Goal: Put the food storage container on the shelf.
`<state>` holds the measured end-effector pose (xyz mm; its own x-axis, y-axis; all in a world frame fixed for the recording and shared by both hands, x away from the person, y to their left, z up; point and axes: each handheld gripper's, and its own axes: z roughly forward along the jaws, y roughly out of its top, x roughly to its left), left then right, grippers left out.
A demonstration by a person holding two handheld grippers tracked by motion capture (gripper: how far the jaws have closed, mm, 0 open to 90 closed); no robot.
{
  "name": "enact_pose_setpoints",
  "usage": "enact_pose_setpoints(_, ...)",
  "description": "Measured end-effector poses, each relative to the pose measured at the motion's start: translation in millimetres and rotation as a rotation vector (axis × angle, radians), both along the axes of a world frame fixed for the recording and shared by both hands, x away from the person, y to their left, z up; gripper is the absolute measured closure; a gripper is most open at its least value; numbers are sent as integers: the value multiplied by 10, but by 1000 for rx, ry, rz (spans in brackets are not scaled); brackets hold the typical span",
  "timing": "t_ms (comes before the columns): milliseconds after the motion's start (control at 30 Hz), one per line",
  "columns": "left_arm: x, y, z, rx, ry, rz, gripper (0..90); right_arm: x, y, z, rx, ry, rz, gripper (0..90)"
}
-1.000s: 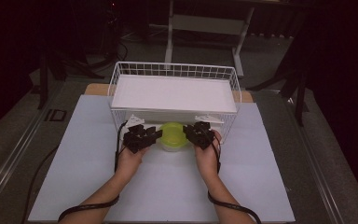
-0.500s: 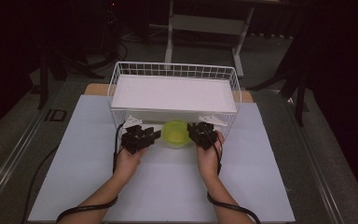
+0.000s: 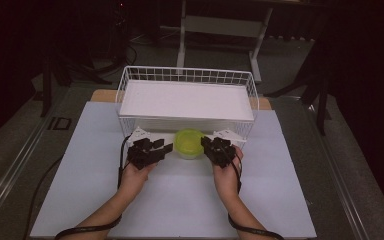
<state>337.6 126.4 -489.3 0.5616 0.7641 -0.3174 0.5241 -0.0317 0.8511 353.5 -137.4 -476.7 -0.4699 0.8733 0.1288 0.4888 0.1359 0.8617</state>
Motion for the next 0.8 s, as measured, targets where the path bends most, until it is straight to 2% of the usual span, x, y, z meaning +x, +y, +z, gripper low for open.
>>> enact_pose_setpoints(67, -42, 28, -2, -11, -6, -18, 458, -103, 26, -6, -19, -2, 32, 900)
enact_pose_setpoints(100, -71, 54, -8, -20, -19, -62, 420, -150, 36, -12, -20, -2, 48, 900)
enact_pose_setpoints(133, -103, 71, -8, -27, -41, -81, 325, -205, 47, -15, -20, -3, 58, 900)
enact_pose_setpoints(200, -157, 89, -3, -29, -53, -76, 299, -308, 69, -33, -19, -2, 84, 900)
enact_pose_setpoints(267, -177, 95, -5, -33, -52, -80, 202, -353, 83, -54, -20, 4, 99, 900)
enact_pose_setpoints(300, -261, 113, -12, -25, -94, -71, 160, -447, 146, -146, -33, 35, 139, 900)
enact_pose_setpoints(333, -286, 115, -16, -13, -116, -66, 122, -455, 164, -179, -29, 51, 145, 900)
enact_pose_setpoints(400, -329, 132, -22, -22, -130, -81, 16, -428, 185, -239, -21, 89, 144, 900)
enact_pose_setpoints(433, -350, 141, -28, -30, -136, -84, 15, -410, 198, -263, -32, 86, 140, 900)
enact_pose_setpoints(467, -373, 149, -34, -21, -139, -80, 15, -384, 202, -280, -39, 91, 136, 900)
enact_pose_setpoints(633, -451, 172, -86, -1, -147, -75, 16, -268, 232, -320, -31, 116, 114, 900)
enact_pose_setpoints(667, -468, 194, -120, -19, -136, -73, 16, -244, 241, -327, -32, 121, 108, 900)
enact_pose_setpoints(800, -480, 226, -161, -40, -125, -64, 16, -165, 276, -349, -41, 118, 93, 900)
